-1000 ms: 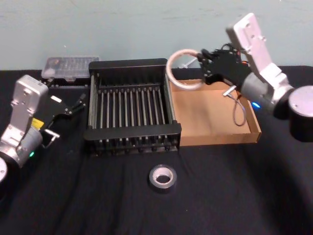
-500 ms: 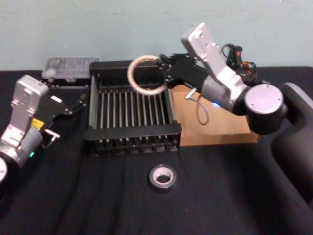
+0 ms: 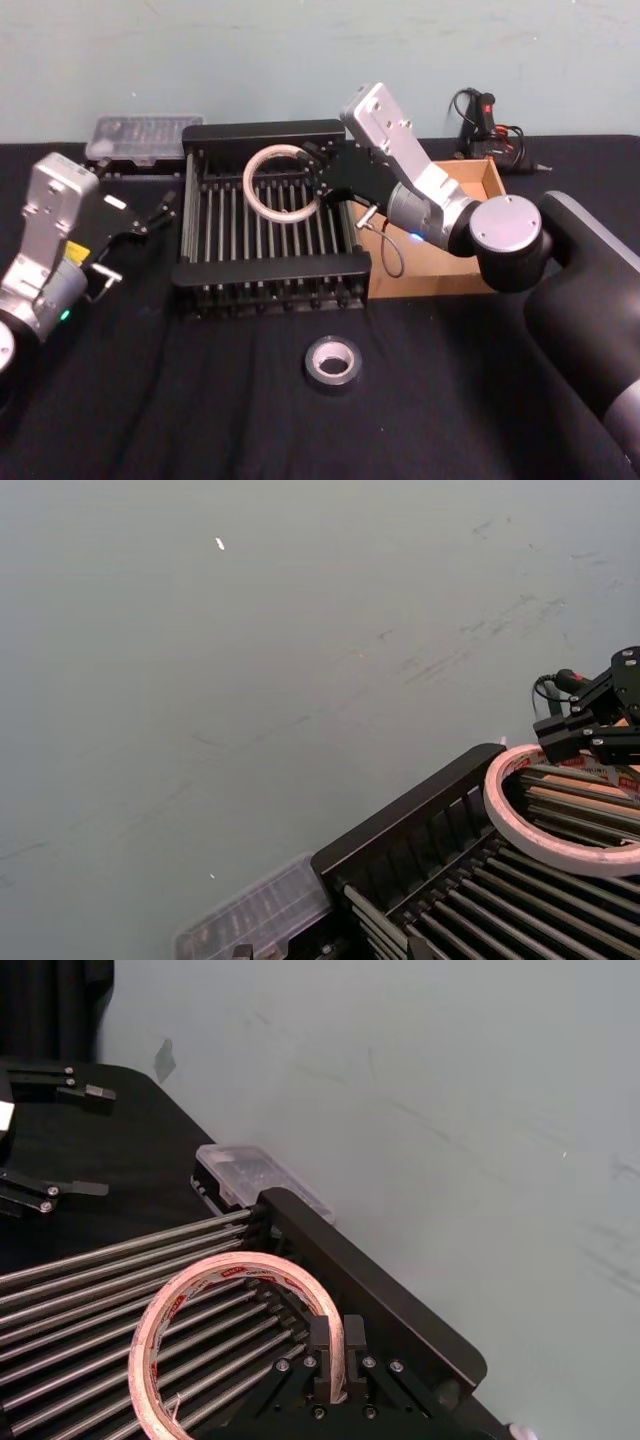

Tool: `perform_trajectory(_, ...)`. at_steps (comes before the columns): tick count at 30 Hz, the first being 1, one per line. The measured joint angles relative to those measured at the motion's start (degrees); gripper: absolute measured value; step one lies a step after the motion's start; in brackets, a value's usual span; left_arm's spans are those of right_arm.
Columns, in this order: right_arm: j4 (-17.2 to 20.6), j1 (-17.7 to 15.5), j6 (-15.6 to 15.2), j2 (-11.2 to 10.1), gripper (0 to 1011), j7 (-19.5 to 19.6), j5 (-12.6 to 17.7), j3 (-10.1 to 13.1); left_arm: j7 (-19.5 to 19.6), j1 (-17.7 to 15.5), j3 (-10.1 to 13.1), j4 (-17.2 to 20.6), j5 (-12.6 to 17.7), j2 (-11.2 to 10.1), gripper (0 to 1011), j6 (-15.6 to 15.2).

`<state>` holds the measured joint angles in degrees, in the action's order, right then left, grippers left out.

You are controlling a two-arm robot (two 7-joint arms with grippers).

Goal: Pick up the white tape and place it into the black box , Pick up the silver tape and place it into the brown box.

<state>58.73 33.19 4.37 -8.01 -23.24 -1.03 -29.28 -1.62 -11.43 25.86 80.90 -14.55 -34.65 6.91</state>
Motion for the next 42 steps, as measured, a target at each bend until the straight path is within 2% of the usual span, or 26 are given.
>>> perform_trajectory(7,0.13,0.00,0.00,-0.05,85,-0.03,0.00,0.06,0.00,0.00,0.00,0.00,0.00,0.00,1001,0.00)
perform_trajectory(10,0.20,0.00,0.00,-0.06,127,-0.04,0.03,0.08,0.00,0.00,0.00,0.00,0.00,0.00,1001,0.00)
perform_trajectory(14,0.27,0.00,0.00,-0.08,272,-0.06,0.09,0.11,0.00,0.00,0.00,0.00,0.00,0.00,1001,0.00)
perform_trajectory(16,0.29,0.00,0.00,-0.08,294,-0.07,0.11,0.12,0.00,0.00,0.00,0.00,0.00,0.00,1001,0.00)
perform_trajectory(21,0.35,-0.01,0.00,-0.11,489,-0.10,0.17,0.15,0.00,0.00,0.00,0.00,0.00,0.00,1001,0.00)
perform_trajectory(23,0.36,-0.01,0.00,-0.12,530,-0.11,0.19,0.17,0.00,0.00,0.00,0.00,0.00,0.00,1001,0.00)
perform_trajectory(24,0.37,-0.01,0.00,-0.13,589,-0.12,0.20,0.18,0.00,0.00,0.00,0.00,0.00,0.00,1001,0.00)
perform_trajectory(25,0.37,-0.01,0.00,-0.13,589,-0.12,0.20,0.18,0.00,0.00,0.00,0.00,0.00,0.00,1001,0.00)
perform_trajectory(27,0.38,-0.01,-0.01,-0.13,671,-0.13,0.21,0.18,0.00,0.00,0.00,0.00,0.00,0.00,1001,0.00)
perform_trajectory(29,0.39,-0.01,-0.02,-0.13,702,-0.13,0.22,0.18,0.00,0.00,0.00,0.00,0.00,0.00,1001,0.00)
perform_trajectory(30,0.39,-0.01,-0.02,-0.13,769,-0.13,0.23,0.18,0.00,0.00,0.00,0.00,0.00,0.00,1001,0.00)
perform_trajectory(32,0.40,-0.01,-0.03,-0.14,785,-0.13,0.24,0.18,0.00,0.00,0.00,0.00,0.00,0.00,1001,0.00)
perform_trajectory(34,0.42,-0.01,-0.04,-0.13,879,-0.13,0.25,0.18,0.00,0.00,0.00,0.00,0.00,0.00,1001,0.00)
perform_trajectory(38,0.44,-0.01,-0.05,-0.14,973,-0.13,0.28,0.18,0.00,0.00,0.00,0.00,0.00,0.00,1001,0.00)
perform_trajectory(42,0.44,-0.01,-0.06,-0.13,1002,-0.13,0.29,0.18,0.00,0.00,0.00,0.00,0.00,0.00,1001,0.00)
